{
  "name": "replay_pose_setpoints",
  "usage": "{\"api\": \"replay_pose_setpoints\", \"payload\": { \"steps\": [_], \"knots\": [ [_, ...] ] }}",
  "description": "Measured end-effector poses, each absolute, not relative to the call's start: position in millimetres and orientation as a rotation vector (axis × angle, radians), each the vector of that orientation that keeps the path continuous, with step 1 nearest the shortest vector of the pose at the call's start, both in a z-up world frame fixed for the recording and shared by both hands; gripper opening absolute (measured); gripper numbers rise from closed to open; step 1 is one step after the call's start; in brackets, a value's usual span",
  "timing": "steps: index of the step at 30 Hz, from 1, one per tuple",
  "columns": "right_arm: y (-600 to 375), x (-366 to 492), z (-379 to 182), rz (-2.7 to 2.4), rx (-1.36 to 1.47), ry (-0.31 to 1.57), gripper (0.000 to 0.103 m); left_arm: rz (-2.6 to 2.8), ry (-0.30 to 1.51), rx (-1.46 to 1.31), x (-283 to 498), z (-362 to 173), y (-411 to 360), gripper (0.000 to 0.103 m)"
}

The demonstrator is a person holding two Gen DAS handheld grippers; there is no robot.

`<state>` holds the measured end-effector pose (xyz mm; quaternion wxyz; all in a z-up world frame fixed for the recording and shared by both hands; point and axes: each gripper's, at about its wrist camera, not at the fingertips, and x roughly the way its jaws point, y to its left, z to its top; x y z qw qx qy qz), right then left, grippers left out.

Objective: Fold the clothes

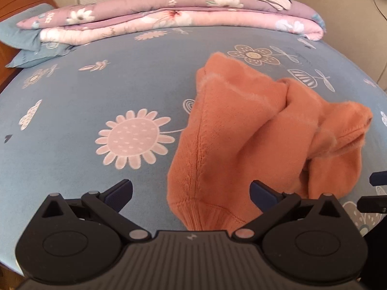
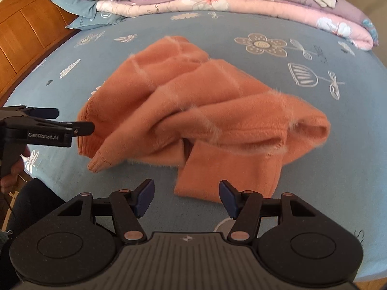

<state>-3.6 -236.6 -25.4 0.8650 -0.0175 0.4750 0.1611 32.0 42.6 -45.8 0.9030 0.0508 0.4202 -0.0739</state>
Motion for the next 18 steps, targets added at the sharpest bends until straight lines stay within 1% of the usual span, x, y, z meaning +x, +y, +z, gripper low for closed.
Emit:
{"api": "replay_pose_setpoints", "payload": {
  "steps": [2, 3, 4, 5, 6, 7, 8, 11, 18],
  "knots": [
    [-238, -4, -30, 0.331, -0.03, 1.008, 0.065, -0.163, 0.89, 0.108, 42, -57, 43, 0.102],
    [-237, -4, -32, 0.33, -0.024, 1.016, 0.065, -0.168, 0.901, 0.11, 47, -62, 44, 0.095],
    [-237, -3, -34, 0.329, -0.018, 1.025, 0.065, -0.175, 0.921, 0.104, 52, -67, 44, 0.08],
    [-237, -3, -36, 0.331, -0.015, 1.032, 0.065, -0.188, 0.957, 0.095, 58, -71, 45, 0.072],
    [-236, -3, -38, 0.333, -0.015, 1.037, 0.065, -0.205, 1.009, 0.079, 63, -77, 46, 0.052],
    [-235, -3, -40, 0.335, -0.018, 1.04, 0.065, -0.228, 1.043, 0.046, 66, -79, 47, 0.029],
    [-234, -3, -41, 0.335, -0.022, 1.044, 0.065, -0.252, 1.076, 0.012, 69, -81, 48, 0.025],
    [-233, -3, -44, 0.334, -0.034, 1.046, 0.065, -0.289, 1.079, -0.044, 65, -73, 49, 0.023],
    [-233, -1, -48, 0.343, -0.03, 1.037, 0.065, -0.351, 0.947, -0.068, 61, -7, 47, 0.022]
  ]
}}
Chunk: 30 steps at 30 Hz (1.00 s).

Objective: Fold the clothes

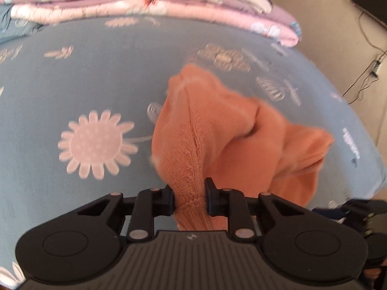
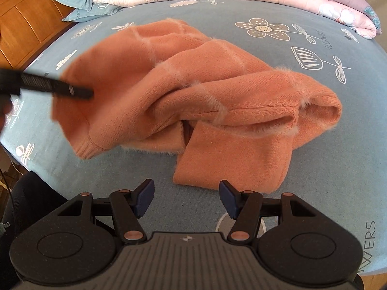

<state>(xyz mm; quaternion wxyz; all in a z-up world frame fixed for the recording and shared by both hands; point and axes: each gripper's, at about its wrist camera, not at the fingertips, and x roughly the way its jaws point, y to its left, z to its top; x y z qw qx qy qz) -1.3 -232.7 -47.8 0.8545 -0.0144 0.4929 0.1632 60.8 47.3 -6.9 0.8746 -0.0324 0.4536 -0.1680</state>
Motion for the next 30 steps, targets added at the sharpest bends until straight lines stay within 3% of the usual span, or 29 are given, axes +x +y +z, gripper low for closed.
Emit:
{"api": "replay_pose_setpoints", "payload": {
  "steps": [16, 27, 29, 30],
  "knots": [
    [-192, -7, -43, 0.479, -0.131, 0.776, 0.064, -0.478, 0.796, -0.05, 113, 75, 3, 0.018],
    [-140, 15, -87, 0.431, -0.618, 0.53, 0.064, -0.479, 0.81, -0.075, 145, 75, 3, 0.018],
    [-130, 19, -101, 0.419, -0.764, 0.501, 0.061, -0.476, 0.811, -0.072, 149, 75, 4, 0.018],
    [-130, 21, -102, 0.41, -0.781, 0.502, 0.04, -0.47, 0.812, -0.068, 150, 74, 5, 0.018]
  ]
}}
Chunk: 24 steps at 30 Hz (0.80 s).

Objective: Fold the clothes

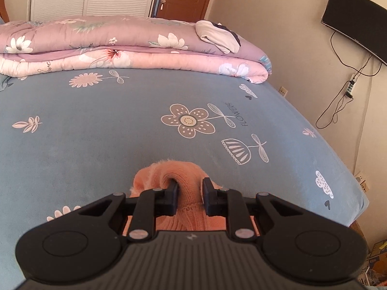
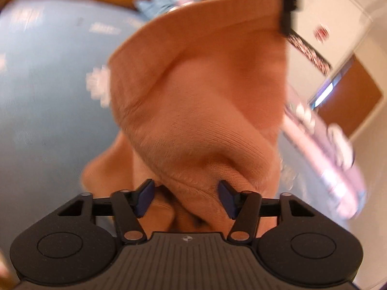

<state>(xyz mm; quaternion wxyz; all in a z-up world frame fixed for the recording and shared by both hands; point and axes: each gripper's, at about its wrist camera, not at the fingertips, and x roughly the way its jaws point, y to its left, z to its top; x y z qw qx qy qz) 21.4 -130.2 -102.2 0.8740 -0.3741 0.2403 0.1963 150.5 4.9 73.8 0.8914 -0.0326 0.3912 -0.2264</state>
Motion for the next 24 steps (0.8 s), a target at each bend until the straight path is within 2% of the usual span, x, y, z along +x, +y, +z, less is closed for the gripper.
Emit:
{"api": "replay_pose_setpoints", "payload": {
  "steps": [1, 2, 3, 8, 12, 18, 21, 24],
  "knots": [
    [-130, 24, -103, 0.401, -0.797, 0.503, 0.029, -0.464, 0.813, -0.063, 152, 73, 5, 0.018],
    [-137, 28, -93, 0.41, -0.737, 0.527, 0.026, -0.459, 0.811, -0.057, 153, 72, 6, 0.018],
    [-143, 33, -83, 0.419, -0.676, 0.549, 0.018, -0.452, 0.809, -0.052, 155, 70, 7, 0.018],
    [-183, 59, -34, 0.379, -0.482, 0.58, 0.015, -0.41, 0.831, -0.056, 168, 56, 14, 0.019],
    [-214, 93, -8, 0.275, -0.482, 0.55, 0.015, -0.397, 0.856, -0.071, 175, 43, 16, 0.023],
    [-266, 154, -11, 0.168, -0.34, 0.653, 0.016, -0.434, 0.892, -0.106, 172, 25, 13, 0.03],
    [-281, 153, -20, 0.155, -0.281, 0.713, 0.016, -0.437, 0.917, -0.092, 165, 15, 12, 0.037],
    [-295, 139, -35, 0.153, -0.261, 0.77, 0.016, -0.416, 0.947, -0.076, 160, 6, 16, 0.038]
  ]
}}
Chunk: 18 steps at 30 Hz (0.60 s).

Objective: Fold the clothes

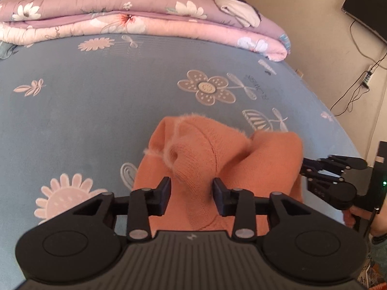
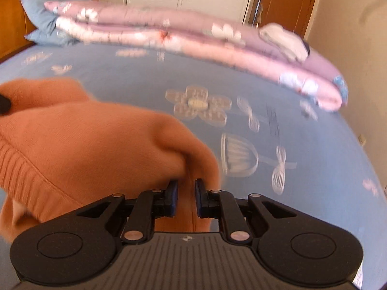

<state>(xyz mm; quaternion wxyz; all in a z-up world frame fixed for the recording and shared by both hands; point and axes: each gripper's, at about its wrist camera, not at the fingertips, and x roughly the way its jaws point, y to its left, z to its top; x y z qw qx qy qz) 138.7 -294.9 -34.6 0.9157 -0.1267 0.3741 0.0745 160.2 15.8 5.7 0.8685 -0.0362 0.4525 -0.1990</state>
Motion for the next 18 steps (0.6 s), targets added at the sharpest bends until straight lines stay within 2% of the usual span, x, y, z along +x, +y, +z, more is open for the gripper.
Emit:
{"api": "replay_pose_setpoints", "payload": {
  "steps": [3, 5, 7, 9, 12, 16, 18],
  "knots": [
    [-300, 116, -42, 0.167, -0.249, 0.791, 0.021, -0.39, 0.967, -0.071, 154, 0, 25, 0.04],
    [-303, 102, -44, 0.169, -0.241, 0.803, 0.028, -0.375, 0.973, -0.069, 149, -1, 32, 0.049],
    [-303, 84, -44, 0.189, -0.249, 0.807, 0.029, -0.364, 0.962, -0.046, 142, 1, 38, 0.056],
    [-301, 68, -44, 0.209, -0.26, 0.816, 0.03, -0.366, 0.956, 0.011, 135, 3, 41, 0.058],
    [-292, 51, -38, 0.249, -0.273, 0.812, 0.031, -0.391, 0.955, 0.124, 124, 2, 40, 0.066],
    [-261, 43, -25, 0.344, -0.301, 0.752, 0.048, -0.415, 0.937, 0.241, 108, -7, 41, 0.069],
    [-235, 44, -22, 0.409, -0.325, 0.723, 0.051, -0.441, 0.906, 0.281, 98, -14, 45, 0.069]
  ]
}}
